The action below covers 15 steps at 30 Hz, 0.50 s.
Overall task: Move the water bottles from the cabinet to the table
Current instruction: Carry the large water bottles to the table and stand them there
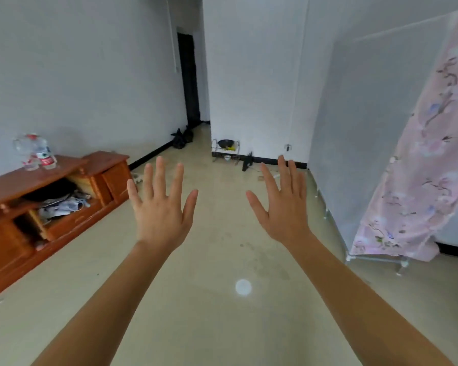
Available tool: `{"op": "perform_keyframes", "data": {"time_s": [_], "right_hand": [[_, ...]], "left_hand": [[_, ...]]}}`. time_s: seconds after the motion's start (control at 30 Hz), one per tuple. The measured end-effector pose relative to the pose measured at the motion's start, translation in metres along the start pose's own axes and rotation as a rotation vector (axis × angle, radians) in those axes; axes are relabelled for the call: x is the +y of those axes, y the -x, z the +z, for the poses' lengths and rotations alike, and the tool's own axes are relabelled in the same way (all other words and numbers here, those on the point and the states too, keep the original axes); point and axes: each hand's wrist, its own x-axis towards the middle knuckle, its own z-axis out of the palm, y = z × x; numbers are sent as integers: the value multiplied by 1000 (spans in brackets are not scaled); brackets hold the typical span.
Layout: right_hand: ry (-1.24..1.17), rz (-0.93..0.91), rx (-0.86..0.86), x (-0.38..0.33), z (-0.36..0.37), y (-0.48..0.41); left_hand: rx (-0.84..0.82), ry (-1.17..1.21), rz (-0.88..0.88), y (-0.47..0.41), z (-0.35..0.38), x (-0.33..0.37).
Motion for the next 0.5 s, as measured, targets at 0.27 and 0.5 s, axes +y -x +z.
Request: {"op": "perform_keyframes", "data": {"time_s": [0.27,0.5], "right_hand": [[-275,-287,-25,-74,188,-139],[-419,-430,-124,-122,316,-273]], "left_hand": [[6,-238,-256,-85,60,-124],[38,-365,-410,-185,114,-199]]}}
